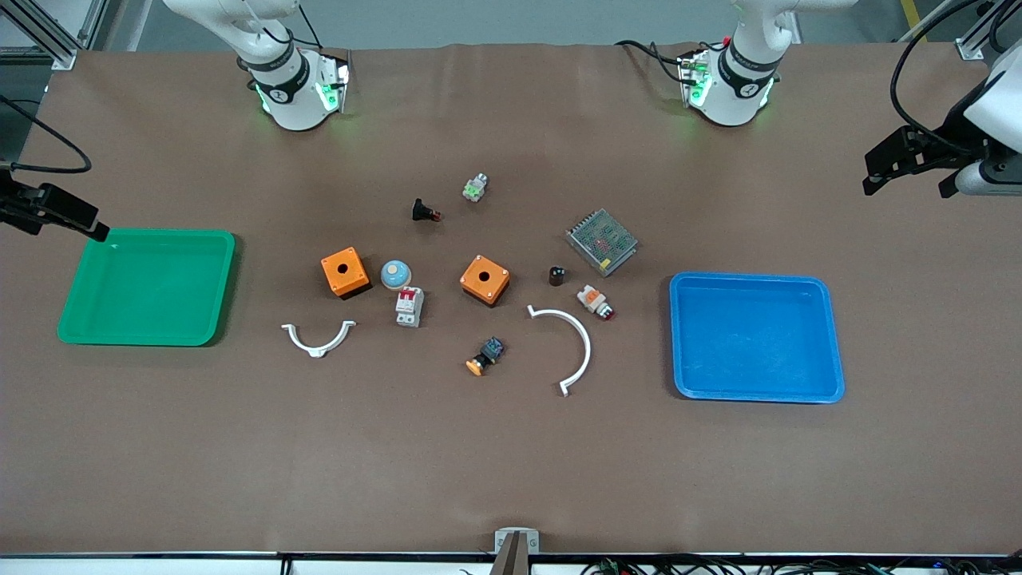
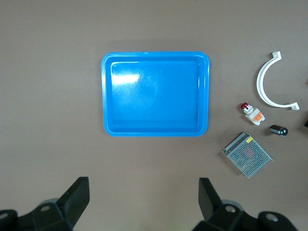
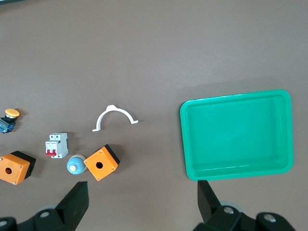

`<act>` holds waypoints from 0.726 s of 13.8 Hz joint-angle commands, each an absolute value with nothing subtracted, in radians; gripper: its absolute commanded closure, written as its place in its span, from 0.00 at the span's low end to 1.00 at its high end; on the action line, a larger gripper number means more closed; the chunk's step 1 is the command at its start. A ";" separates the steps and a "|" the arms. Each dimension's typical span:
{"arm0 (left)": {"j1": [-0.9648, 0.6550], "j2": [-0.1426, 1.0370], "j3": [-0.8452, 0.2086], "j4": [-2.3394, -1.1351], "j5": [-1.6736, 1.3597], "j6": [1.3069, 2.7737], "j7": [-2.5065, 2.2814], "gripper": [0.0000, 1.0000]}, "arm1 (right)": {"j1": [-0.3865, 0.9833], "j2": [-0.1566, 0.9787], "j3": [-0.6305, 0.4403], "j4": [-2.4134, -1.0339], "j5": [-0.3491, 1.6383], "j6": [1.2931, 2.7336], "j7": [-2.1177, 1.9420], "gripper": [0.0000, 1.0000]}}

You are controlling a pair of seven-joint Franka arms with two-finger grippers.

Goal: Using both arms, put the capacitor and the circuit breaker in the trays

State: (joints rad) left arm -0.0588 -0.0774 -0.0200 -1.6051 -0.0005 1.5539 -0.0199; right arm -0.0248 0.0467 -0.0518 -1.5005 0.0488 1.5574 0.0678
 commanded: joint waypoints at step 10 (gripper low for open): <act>-0.145 0.193 -0.150 -1.511 0.012 1.603 -0.043 0.00 | 0.017 0.141 -0.026 -1.471 0.051 1.548 0.080 0.00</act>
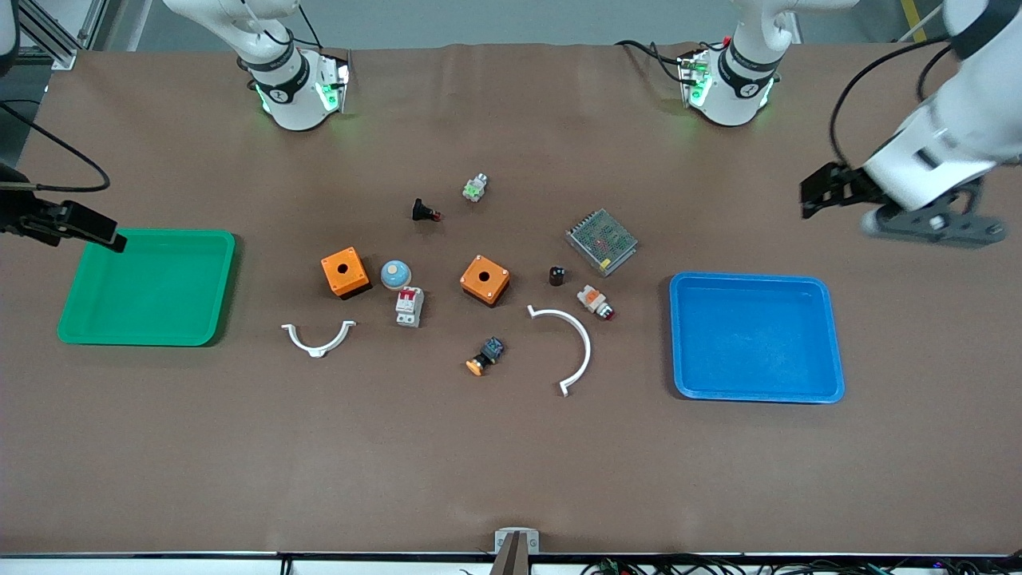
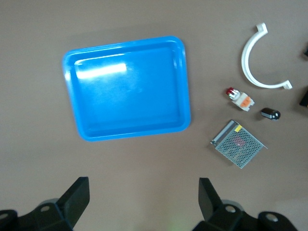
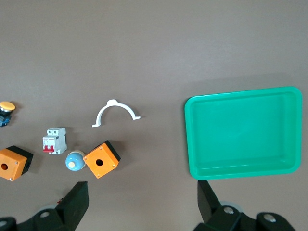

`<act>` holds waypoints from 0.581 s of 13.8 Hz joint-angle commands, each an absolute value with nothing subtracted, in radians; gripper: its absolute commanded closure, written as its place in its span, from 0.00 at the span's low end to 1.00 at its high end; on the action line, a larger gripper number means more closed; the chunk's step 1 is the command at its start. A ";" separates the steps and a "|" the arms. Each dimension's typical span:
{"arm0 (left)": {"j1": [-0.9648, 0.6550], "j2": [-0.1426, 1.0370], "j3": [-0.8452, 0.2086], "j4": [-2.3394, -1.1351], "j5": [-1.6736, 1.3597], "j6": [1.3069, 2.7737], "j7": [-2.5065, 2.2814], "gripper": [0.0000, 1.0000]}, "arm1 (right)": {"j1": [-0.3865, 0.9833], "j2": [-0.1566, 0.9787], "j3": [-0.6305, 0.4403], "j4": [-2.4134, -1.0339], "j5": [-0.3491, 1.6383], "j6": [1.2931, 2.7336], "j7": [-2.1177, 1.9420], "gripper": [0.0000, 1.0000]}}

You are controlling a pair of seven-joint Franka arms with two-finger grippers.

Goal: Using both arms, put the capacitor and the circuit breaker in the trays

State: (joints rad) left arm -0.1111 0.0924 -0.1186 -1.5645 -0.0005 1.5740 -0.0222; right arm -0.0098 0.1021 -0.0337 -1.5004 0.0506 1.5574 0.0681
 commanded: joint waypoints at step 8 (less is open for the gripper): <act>-0.420 0.462 -0.152 -1.584 0.047 1.975 -0.533 0.00 | 0.224 0.265 -0.026 -1.480 0.046 1.536 0.297 0.00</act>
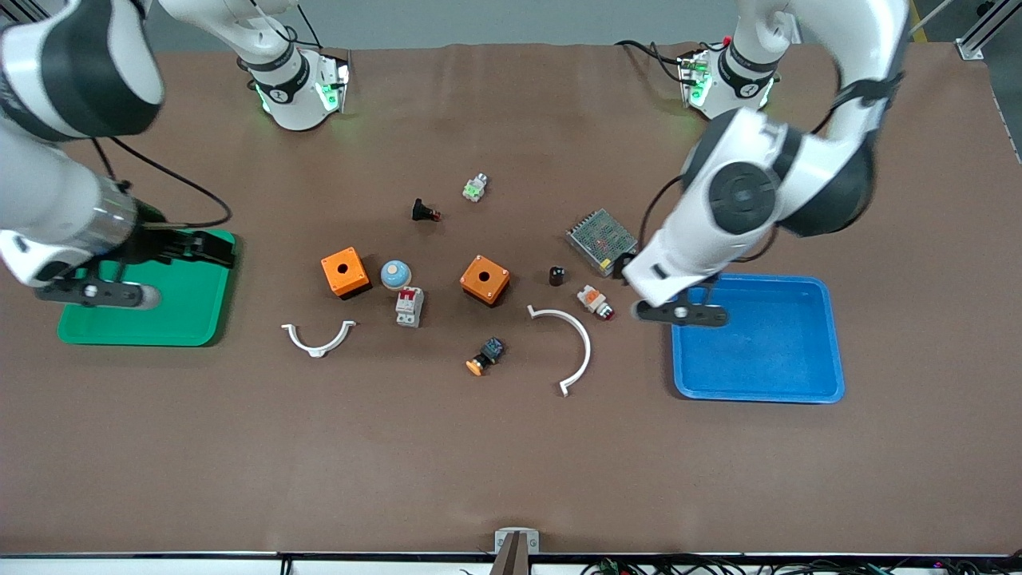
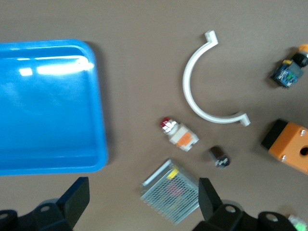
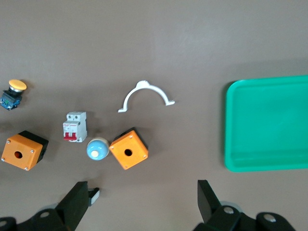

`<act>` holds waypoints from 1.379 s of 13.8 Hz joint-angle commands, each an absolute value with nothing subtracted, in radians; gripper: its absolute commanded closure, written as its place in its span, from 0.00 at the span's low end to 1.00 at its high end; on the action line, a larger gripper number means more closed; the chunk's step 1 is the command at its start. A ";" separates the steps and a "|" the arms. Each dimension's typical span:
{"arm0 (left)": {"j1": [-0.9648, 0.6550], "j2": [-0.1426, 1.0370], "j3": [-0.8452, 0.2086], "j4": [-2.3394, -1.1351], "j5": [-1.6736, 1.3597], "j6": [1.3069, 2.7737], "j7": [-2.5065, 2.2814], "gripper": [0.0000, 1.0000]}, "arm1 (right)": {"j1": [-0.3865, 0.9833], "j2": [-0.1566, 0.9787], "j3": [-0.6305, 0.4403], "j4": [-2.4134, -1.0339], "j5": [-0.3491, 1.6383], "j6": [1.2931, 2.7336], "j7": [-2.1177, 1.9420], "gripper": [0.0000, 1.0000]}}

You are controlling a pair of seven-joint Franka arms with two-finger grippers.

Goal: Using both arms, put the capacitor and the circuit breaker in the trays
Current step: 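Lower the left gripper onto the capacitor while the right gripper lowers onto the breaker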

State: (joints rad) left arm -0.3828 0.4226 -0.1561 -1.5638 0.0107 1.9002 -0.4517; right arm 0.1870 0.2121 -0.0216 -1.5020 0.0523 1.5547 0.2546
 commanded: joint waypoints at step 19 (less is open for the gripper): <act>-0.580 0.673 -0.158 -1.735 0.052 2.296 -0.920 0.36 | 0.488 0.495 -0.025 -1.819 0.176 2.230 0.400 0.00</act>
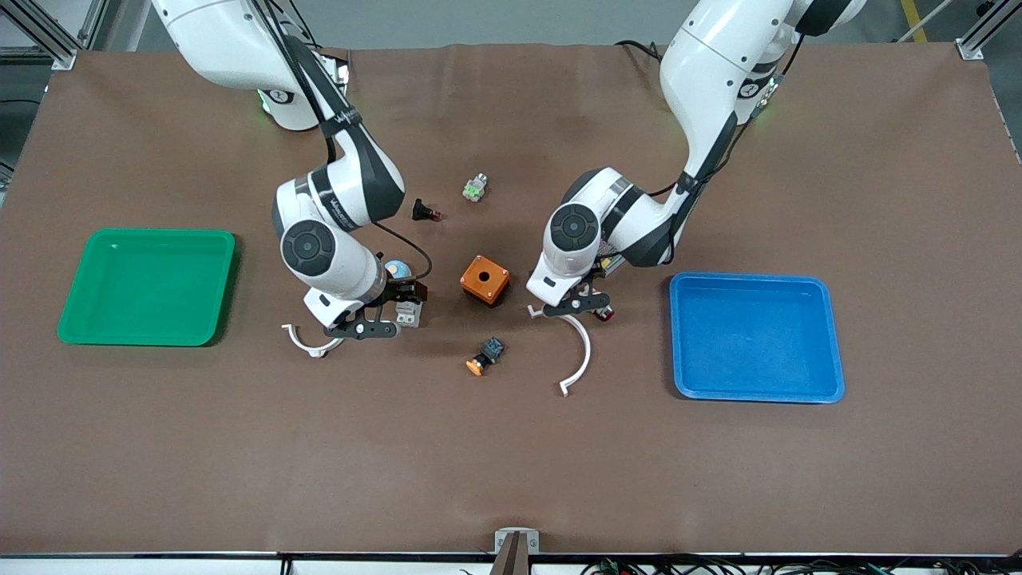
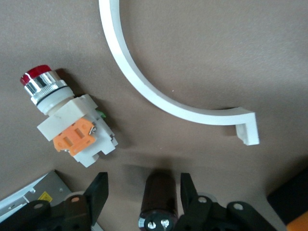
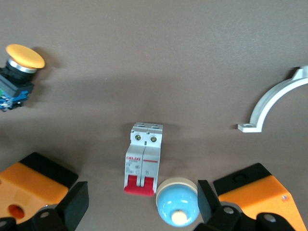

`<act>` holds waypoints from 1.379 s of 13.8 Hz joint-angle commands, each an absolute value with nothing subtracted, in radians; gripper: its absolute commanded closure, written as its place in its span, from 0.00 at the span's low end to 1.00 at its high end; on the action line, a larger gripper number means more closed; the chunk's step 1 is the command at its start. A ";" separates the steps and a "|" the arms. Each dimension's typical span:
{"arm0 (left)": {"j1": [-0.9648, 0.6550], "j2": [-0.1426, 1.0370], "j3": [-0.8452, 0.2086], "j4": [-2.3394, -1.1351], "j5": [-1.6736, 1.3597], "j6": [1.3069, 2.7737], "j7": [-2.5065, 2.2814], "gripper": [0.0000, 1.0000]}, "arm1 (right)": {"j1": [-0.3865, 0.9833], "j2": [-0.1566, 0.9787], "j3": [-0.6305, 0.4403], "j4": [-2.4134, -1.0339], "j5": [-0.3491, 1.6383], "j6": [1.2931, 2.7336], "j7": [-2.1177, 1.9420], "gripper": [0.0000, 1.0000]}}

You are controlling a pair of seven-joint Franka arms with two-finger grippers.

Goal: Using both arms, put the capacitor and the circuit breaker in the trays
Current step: 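Close the left gripper on the capacitor while the right gripper grasps the breaker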

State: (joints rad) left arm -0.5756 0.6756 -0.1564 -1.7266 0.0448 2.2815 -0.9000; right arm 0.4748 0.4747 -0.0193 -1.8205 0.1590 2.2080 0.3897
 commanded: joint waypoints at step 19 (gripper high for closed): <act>-0.540 0.579 -0.152 -1.747 0.055 2.295 -0.925 1.00 | 0.499 0.514 -0.026 -1.803 0.178 2.186 0.443 0.78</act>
State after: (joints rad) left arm -0.5780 0.6643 -0.1564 -1.7281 0.0447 2.3269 -0.9228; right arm 0.4993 0.5533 -0.0230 -1.8164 0.1610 2.2498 0.4296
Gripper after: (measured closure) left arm 0.656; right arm 0.604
